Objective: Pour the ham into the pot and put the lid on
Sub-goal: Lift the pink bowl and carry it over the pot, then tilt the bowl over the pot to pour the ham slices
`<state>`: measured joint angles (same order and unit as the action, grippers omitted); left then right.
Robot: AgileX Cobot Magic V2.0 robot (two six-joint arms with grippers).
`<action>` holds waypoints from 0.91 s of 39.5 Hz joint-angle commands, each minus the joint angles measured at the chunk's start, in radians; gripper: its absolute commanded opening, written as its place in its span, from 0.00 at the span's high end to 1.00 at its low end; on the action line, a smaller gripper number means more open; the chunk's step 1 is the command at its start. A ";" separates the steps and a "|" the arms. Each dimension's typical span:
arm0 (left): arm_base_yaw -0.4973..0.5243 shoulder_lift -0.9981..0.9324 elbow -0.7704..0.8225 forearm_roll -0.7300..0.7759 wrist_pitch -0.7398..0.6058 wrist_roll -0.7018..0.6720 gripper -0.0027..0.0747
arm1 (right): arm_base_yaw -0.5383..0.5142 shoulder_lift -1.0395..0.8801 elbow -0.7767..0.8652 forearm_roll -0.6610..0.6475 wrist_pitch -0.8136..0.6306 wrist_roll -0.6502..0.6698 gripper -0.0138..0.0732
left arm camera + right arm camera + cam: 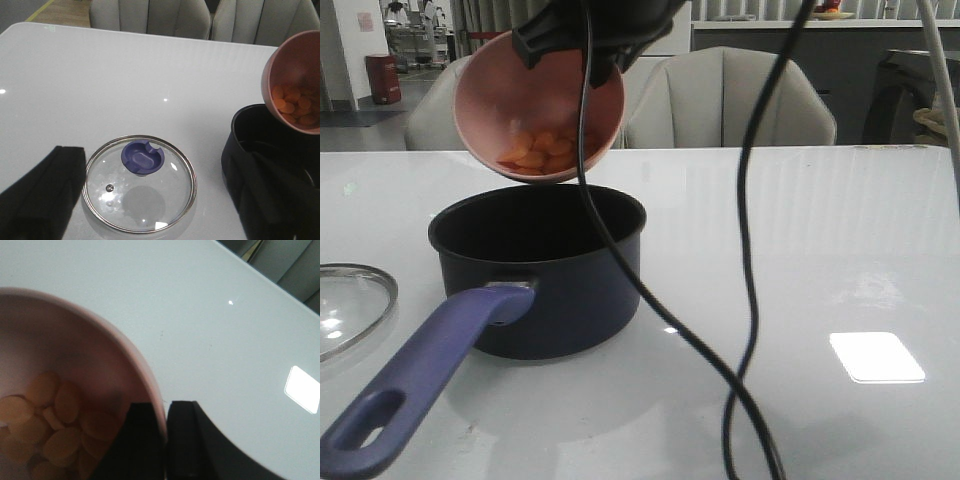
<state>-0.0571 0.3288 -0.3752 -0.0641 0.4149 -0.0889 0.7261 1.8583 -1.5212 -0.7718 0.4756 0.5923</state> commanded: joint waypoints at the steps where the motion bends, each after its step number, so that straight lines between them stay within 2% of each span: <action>1: -0.005 0.005 -0.027 -0.010 -0.079 0.000 0.17 | 0.002 -0.057 0.037 -0.201 -0.141 0.154 0.68; 6: -0.005 0.005 -0.027 -0.010 -0.079 0.000 0.17 | 0.002 -0.057 0.098 -0.468 -0.191 0.394 0.68; 17: -0.005 0.005 -0.027 -0.010 -0.079 0.000 0.17 | 0.002 -0.084 0.154 -1.055 -0.159 0.966 0.68; 21: -0.005 0.005 -0.027 -0.010 -0.079 0.000 0.17 | 0.002 -0.090 0.172 -1.065 -0.109 1.029 0.68; 36: -0.005 0.005 -0.027 -0.010 -0.079 0.000 0.17 | 0.028 -0.120 0.185 -1.065 -0.079 1.049 0.68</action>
<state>-0.0571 0.3288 -0.3752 -0.0641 0.4149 -0.0889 0.7444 1.8221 -1.3111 -1.7837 0.3493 1.6237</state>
